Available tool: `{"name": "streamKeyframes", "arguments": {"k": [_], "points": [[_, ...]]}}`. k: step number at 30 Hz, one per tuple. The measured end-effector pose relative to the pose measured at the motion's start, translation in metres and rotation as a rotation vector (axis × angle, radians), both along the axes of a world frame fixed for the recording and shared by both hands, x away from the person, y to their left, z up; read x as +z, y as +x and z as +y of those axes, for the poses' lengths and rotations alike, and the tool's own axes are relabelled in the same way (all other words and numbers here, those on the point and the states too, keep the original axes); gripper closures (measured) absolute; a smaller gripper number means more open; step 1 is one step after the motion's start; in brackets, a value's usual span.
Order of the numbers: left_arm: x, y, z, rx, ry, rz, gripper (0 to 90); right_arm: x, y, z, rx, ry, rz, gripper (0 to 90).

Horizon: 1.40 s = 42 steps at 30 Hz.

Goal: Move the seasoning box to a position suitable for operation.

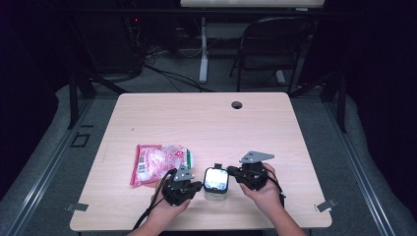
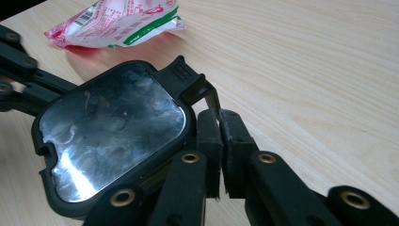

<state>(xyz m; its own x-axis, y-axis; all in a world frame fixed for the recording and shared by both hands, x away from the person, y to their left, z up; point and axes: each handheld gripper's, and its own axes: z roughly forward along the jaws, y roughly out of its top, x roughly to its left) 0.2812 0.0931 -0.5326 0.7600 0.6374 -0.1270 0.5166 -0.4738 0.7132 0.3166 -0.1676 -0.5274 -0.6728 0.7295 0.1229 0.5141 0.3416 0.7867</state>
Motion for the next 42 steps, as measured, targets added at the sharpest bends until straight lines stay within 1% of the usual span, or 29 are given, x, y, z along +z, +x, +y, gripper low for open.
{"name": "streamKeyframes", "arguments": {"k": [1,2,3,4,5,6,9,10,11,12,14,16,17,19,20,21,22,24,25,27,28,30,32,35,36,37,39,41,42], "points": [[0.000,0.000,0.000,0.000,0.000,0.000,84.7,0.000,0.001,-0.001,-0.003,0.007,0.008,87.6],[0.000,-0.007,0.000,-0.015,-0.009,-0.009,83.9,0.000,0.003,-0.002,-0.006,0.020,0.011,87.6],[0.000,-0.007,0.000,-0.015,-0.009,-0.009,83.6,0.000,0.003,-0.002,-0.006,0.020,0.011,87.6],[-0.001,-0.011,-0.002,-0.021,-0.003,-0.018,83.6,0.000,0.005,-0.002,-0.011,0.035,0.019,87.5],[-0.001,-0.012,-0.003,-0.024,-0.001,-0.019,83.6,0.000,0.006,-0.003,-0.011,0.037,0.024,87.5],[-0.002,-0.012,-0.004,-0.027,-0.001,-0.014,83.4,-0.001,0.007,-0.003,-0.015,0.050,0.024,87.4],[-0.004,-0.014,-0.005,-0.022,0.004,-0.015,80.8,0.001,0.008,-0.005,-0.024,0.077,0.030,86.5],[-0.004,-0.015,-0.005,-0.012,0.006,-0.026,79.4,0.001,0.008,-0.006,-0.025,0.078,0.025,85.8],[-0.004,-0.015,-0.005,-0.012,0.006,-0.026,75.1,0.001,0.008,-0.006,-0.025,0.078,0.025,85.8],[-0.005,-0.017,-0.006,-0.006,0.001,-0.027,70.9,0.003,0.008,-0.007,-0.023,0.106,0.026,83.1],[-0.006,-0.018,-0.008,-0.013,-0.009,-0.029,65.5,0.004,0.008,-0.008,-0.024,0.118,0.027,81.6],[-0.006,-0.018,-0.009,-0.024,-0.012,-0.025,62.0,0.005,0.009,-0.008,-0.026,0.121,0.016,80.2],[-0.007,-0.020,-0.011,-0.032,0.002,-0.035,60.5,0.006,0.010,-0.008,-0.030,0.129,0.010,79.6],[-0.008,-0.021,-0.013,-0.037,0.007,-0.040,59.4,0.006,0.011,-0.007,-0.028,0.135,0.007,79.4],[-0.009,-0.022,-0.015,-0.035,0.007,-0.042,54.9,0.006,0.013,-0.006,-0.023,0.132,0.020,78.9],[-0.010,-0.023,-0.017,-0.036,0.011,-0.052,53.9,0.005,0.014,-0.006,-0.018,0.134,0.028,78.8],[-0.011,-0.023,-0.017,-0.032,0.009,-0.057,54.0,0.005,0.015,-0.005,-0.016,0.127,0.031,79.0],[-0.011,-0.022,-0.017,-0.029,0.006,-0.064,54.3,0.004,0.015,-0.004,-0.016,0.135,0.030,79.0],[-0.012,-0.021,-0.017,-0.028,-0.001,-0.060,54.3,0.005,0.016,-0.004,-0.008,0.139,0.038,79.3],[-0.011,-0.021,-0.016,-0.031,0.004,-0.061,54.8,0.005,0.016,-0.004,0.001,0.148,0.039,79.5],[-0.011,-0.021,-0.014,-0.030,0.012,-0.076,55.6,0.005,0.016,-0.004,0.009,0.168,0.041,80.9],[-0.011,-0.020,-0.013,-0.025,0.013,-0.075,56.0,0.005,0.016,-0.004,0.019,0.170,0.043,80.9],[-0.010,-0.017,-0.009,-0.015,-0.004,-0.065,56.3,0.006,0.016,-0.005,0.032,0.184,0.055,81.0],[-0.008,-0.015,-0.007,-0.003,-0.009,-0.063,56.1,0.006,0.016,-0.005,0.034,0.195,0.060,83.9],[-0.008,-0.014,-0.006,0.002,-0.005,-0.071,56.5,0.006,0.015,-0.005,0.033,0.197,0.060,84.5],[-0.008,-0.014,-0.005,0.005,-0.003,-0.073,56.9,0.007,0.014,-0.005,0.030,0.187,0.058,85.9],[-0.009,-0.013,-0.005,0.008,-0.008,-0.074,57.8,0.007,0.013,-0.005,0.034,0.187,0.057,85.8],[-0.009,-0.012,-0.004,0.013,-0.007,-0.076,57.9,0.007,0.013,-0.005,0.022,0.176,0.048,85.9],[-0.009,-0.010,-0.004,0.027,-0.009,-0.078,58.0,0.007,0.013,-0.006,0.021,0.175,0.051,86.4]]}}
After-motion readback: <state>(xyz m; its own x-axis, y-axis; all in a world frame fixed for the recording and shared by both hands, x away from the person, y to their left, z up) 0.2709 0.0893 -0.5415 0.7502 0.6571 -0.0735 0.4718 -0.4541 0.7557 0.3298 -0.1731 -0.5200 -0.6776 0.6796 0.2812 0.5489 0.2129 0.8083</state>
